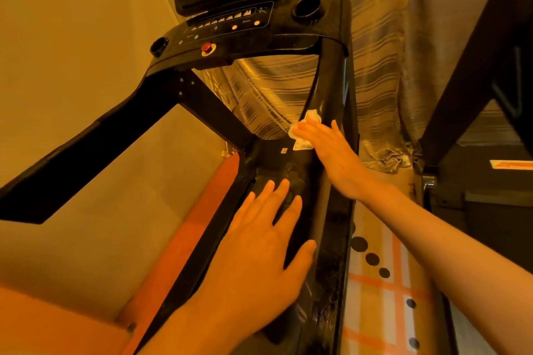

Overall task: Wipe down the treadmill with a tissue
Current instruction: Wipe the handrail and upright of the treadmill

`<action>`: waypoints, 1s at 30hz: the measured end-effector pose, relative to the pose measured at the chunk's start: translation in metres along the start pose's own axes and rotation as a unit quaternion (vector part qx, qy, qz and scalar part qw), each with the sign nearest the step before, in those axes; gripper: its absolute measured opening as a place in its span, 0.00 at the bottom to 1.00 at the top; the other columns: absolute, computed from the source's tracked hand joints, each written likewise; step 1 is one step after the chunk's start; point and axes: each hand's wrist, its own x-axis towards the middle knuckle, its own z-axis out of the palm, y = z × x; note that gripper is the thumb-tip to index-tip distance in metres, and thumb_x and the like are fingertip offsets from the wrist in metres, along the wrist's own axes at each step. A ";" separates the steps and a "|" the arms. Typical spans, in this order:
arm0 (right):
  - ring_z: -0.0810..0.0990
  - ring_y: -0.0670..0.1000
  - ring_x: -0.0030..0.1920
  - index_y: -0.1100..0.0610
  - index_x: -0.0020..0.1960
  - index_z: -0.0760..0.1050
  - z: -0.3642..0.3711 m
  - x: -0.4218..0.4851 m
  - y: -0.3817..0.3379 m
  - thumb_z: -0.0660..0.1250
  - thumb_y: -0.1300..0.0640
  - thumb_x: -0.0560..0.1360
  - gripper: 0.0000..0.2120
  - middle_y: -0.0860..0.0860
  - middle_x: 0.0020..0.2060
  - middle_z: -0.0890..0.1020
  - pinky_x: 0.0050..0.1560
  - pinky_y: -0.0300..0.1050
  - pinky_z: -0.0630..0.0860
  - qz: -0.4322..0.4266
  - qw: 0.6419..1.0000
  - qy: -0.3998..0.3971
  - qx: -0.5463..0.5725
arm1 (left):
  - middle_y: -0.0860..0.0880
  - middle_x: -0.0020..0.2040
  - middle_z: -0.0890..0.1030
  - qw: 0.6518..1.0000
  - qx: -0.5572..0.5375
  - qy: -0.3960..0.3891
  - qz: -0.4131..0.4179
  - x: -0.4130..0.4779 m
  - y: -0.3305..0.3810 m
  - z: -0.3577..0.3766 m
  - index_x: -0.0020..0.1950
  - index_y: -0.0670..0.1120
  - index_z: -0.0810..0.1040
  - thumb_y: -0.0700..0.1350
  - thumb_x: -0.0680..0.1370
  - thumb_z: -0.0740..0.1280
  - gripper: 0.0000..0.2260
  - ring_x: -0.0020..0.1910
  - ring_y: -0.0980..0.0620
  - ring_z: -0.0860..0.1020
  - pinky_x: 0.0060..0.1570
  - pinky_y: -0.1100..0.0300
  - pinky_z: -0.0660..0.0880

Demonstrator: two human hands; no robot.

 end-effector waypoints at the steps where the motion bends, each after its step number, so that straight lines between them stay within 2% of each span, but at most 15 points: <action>1: 0.52 0.45 0.83 0.48 0.81 0.61 0.001 -0.003 -0.004 0.38 0.39 0.86 0.29 0.47 0.81 0.63 0.81 0.67 0.42 0.002 1.000 0.004 0.004 | 0.62 0.81 0.33 1.000 0.008 0.004 0.003 -0.005 -0.001 0.000 0.83 0.63 0.41 0.72 0.73 0.34 0.37 0.75 0.64 0.24 0.68 0.65 0.24; 3: 0.53 0.47 0.83 0.49 0.80 0.63 0.005 -0.019 -0.024 0.41 0.40 0.87 0.28 0.47 0.81 0.64 0.81 0.65 0.42 0.002 1.000 0.004 0.028 | 0.62 0.81 0.32 1.000 0.012 0.014 0.002 -0.013 -0.004 0.000 0.82 0.63 0.40 0.73 0.74 0.35 0.37 0.73 0.66 0.23 0.68 0.65 0.23; 6: 0.53 0.50 0.83 0.52 0.80 0.64 0.020 -0.063 -0.064 0.48 0.49 0.87 0.23 0.46 0.81 0.62 0.82 0.60 0.41 -0.027 0.998 0.000 0.065 | 0.64 0.80 0.30 1.000 -0.019 0.021 -0.003 -0.024 -0.003 0.003 0.81 0.65 0.38 0.74 0.73 0.36 0.37 0.71 0.69 0.22 0.67 0.68 0.22; 8: 0.52 0.50 0.84 0.49 0.82 0.61 0.031 -0.089 -0.079 0.44 0.43 0.87 0.26 0.43 0.82 0.60 0.82 0.55 0.41 -0.043 0.995 -0.005 0.088 | 0.67 0.76 0.24 0.999 -0.052 0.014 0.002 -0.029 0.001 0.006 0.80 0.66 0.36 0.74 0.71 0.37 0.37 0.68 0.71 0.20 0.63 0.72 0.21; 10: 0.52 0.49 0.83 0.45 0.82 0.59 0.027 -0.082 -0.068 0.41 0.39 0.87 0.27 0.42 0.82 0.59 0.82 0.53 0.40 -0.068 0.996 -0.005 0.057 | 0.69 0.72 0.22 0.997 -0.074 0.008 0.004 -0.031 0.004 0.009 0.80 0.66 0.35 0.75 0.71 0.38 0.38 0.68 0.71 0.19 0.61 0.74 0.21; 11: 0.52 0.48 0.83 0.46 0.82 0.59 0.023 -0.067 -0.056 0.43 0.41 0.87 0.26 0.43 0.82 0.59 0.82 0.56 0.40 -0.070 0.997 -0.006 0.022 | 0.70 0.72 0.22 0.997 -0.082 0.008 -0.001 -0.031 0.003 0.010 0.80 0.67 0.36 0.75 0.70 0.37 0.39 0.68 0.71 0.20 0.61 0.74 0.22; 13: 0.54 0.50 0.83 0.51 0.81 0.63 0.017 -0.031 -0.030 0.52 0.51 0.87 0.23 0.48 0.81 0.63 0.81 0.65 0.43 -0.034 0.999 0.001 -0.028 | 0.71 0.73 0.24 0.995 -0.097 0.008 -0.012 -0.031 0.002 0.011 0.81 0.67 0.39 0.76 0.69 0.38 0.40 0.70 0.71 0.22 0.62 0.74 0.24; 15: 0.58 0.54 0.82 0.57 0.78 0.69 0.018 -0.010 -0.022 0.54 0.58 0.85 0.21 0.53 0.78 0.68 0.79 0.70 0.47 -0.008 0.999 0.025 -0.031 | 0.70 0.75 0.26 0.995 -0.092 0.021 -0.004 -0.032 0.002 0.012 0.82 0.66 0.40 0.75 0.70 0.39 0.40 0.72 0.70 0.23 0.64 0.74 0.25; 18: 0.58 0.53 0.82 0.54 0.76 0.70 0.029 -0.039 -0.049 0.52 0.52 0.87 0.20 0.50 0.78 0.69 0.82 0.65 0.44 -0.027 0.999 0.034 0.017 | 0.68 0.78 0.29 0.993 -0.104 0.045 0.011 -0.033 0.001 0.017 0.82 0.63 0.42 0.73 0.73 0.42 0.38 0.75 0.69 0.27 0.69 0.72 0.28; 21: 0.54 0.53 0.83 0.55 0.81 0.64 0.047 -0.094 -0.078 0.47 0.46 0.88 0.25 0.47 0.82 0.62 0.82 0.59 0.43 -0.036 0.996 0.030 0.078 | 0.64 0.83 0.43 0.990 -0.121 0.074 0.026 -0.033 -0.004 0.026 0.84 0.59 0.50 0.68 0.79 0.51 0.35 0.80 0.67 0.37 0.75 0.67 0.36; 22: 0.53 0.54 0.83 0.55 0.81 0.62 0.051 -0.101 -0.079 0.44 0.42 0.87 0.28 0.47 0.82 0.61 0.82 0.57 0.43 -0.039 0.995 0.033 0.086 | 0.64 0.83 0.47 0.988 -0.130 0.077 0.030 -0.034 -0.005 0.027 0.84 0.58 0.52 0.67 0.79 0.54 0.35 0.81 0.66 0.40 0.76 0.68 0.37; 23: 0.53 0.54 0.84 0.55 0.82 0.61 0.052 -0.100 -0.074 0.43 0.41 0.87 0.29 0.47 0.83 0.60 0.82 0.57 0.43 -0.045 0.995 0.038 0.079 | 0.66 0.83 0.47 0.987 -0.134 0.078 0.034 -0.034 -0.006 0.027 0.84 0.58 0.52 0.66 0.79 0.55 0.35 0.81 0.66 0.41 0.74 0.72 0.37; 26: 0.51 0.50 0.84 0.52 0.83 0.59 0.041 -0.057 -0.038 0.44 0.43 0.87 0.27 0.45 0.83 0.57 0.82 0.62 0.43 -0.001 0.997 0.059 0.049 | 0.72 0.77 0.31 0.993 -0.099 0.051 0.029 -0.033 -0.004 0.021 0.83 0.63 0.41 0.71 0.75 0.47 0.37 0.77 0.69 0.30 0.70 0.71 0.31; 28: 0.48 0.47 0.84 0.53 0.83 0.58 0.034 -0.031 -0.019 0.41 0.43 0.87 0.29 0.47 0.83 0.57 0.82 0.63 0.42 0.063 0.993 0.079 0.054 | 0.69 0.77 0.28 0.997 -0.064 0.039 0.032 -0.029 -0.002 0.016 0.82 0.62 0.37 0.72 0.74 0.43 0.39 0.75 0.67 0.26 0.70 0.69 0.30; 30: 0.45 0.47 0.84 0.54 0.84 0.54 0.042 -0.031 -0.025 0.42 0.49 0.88 0.26 0.50 0.84 0.54 0.82 0.64 0.42 0.086 0.986 0.102 0.095 | 0.66 0.78 0.27 0.998 -0.046 0.029 0.035 -0.027 -0.001 0.016 0.82 0.61 0.35 0.71 0.74 0.42 0.39 0.76 0.65 0.25 0.70 0.67 0.28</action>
